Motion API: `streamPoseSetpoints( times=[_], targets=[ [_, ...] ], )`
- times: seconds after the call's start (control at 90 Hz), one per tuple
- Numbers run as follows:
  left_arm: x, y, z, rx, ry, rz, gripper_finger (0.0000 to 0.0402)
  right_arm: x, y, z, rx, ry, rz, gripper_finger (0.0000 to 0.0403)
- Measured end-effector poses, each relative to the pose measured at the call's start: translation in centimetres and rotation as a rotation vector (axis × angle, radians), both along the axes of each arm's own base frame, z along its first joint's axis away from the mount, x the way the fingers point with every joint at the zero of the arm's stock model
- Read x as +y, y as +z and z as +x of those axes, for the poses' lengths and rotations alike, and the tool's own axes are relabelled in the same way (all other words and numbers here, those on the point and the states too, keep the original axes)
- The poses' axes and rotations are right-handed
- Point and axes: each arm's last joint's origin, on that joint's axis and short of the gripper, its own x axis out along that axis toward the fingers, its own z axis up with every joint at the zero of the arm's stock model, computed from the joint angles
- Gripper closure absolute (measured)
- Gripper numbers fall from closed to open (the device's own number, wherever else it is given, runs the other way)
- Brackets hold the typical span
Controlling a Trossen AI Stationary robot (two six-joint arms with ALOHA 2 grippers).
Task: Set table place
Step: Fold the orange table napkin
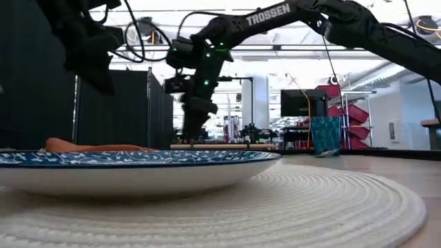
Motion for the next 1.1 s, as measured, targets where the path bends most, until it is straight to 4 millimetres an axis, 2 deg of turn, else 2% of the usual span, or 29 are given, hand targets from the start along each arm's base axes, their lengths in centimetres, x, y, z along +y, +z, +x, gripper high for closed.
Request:
streamPoseSetpoints(
  times=[0.222,0.289,0.4,0.511,0.633,0.7,0.789,0.933,1.1],
  targets=[
    [-0.8,1.0,-1.1,-0.064,-0.002,0.079,0.0298,3.3,-1.5,-0.2,0.073,0.007,0.079,0.0211],
    [-1.3,1.7,-1.9,-0.121,-0.015,0.100,0.0298,4.1,-1.1,-0.6,0.064,0.010,0.117,0.0211],
    [-1.7,2.7,-3.3,-0.217,-0.003,0.137,0.0298,5.9,1.3,-1.2,0.000,0.013,0.131,0.0211],
    [-1.6,3.1,-4.4,-0.245,0.014,0.165,0.0298,9.8,2.6,-1.5,-0.047,0.087,0.133,0.0211],
    [-1.5,3.3,-4.8,-0.248,0.012,0.209,0.0298,14.7,2.2,-1.0,-0.079,0.195,0.152,0.0211],
    [-1.5,3.4,-4.8,-0.235,0.005,0.242,0.0298,16.1,1.5,-0.6,-0.090,0.232,0.162,0.0211],
    [-1.4,3.6,-5.0,-0.230,-0.013,0.288,0.0298,16.6,0.7,-0.1,-0.110,0.229,0.073,0.0211],
    [-1.5,4.4,-5.7,-0.286,-0.050,0.347,0.0298,15.0,1.7,0.7,-0.218,0.170,0.006,0.0211],
    [-1.4,5.4,-7.4,-0.398,-0.067,0.378,0.0298,14.1,1.4,0.7,-0.206,0.138,0.009,0.0211]
  ],
)
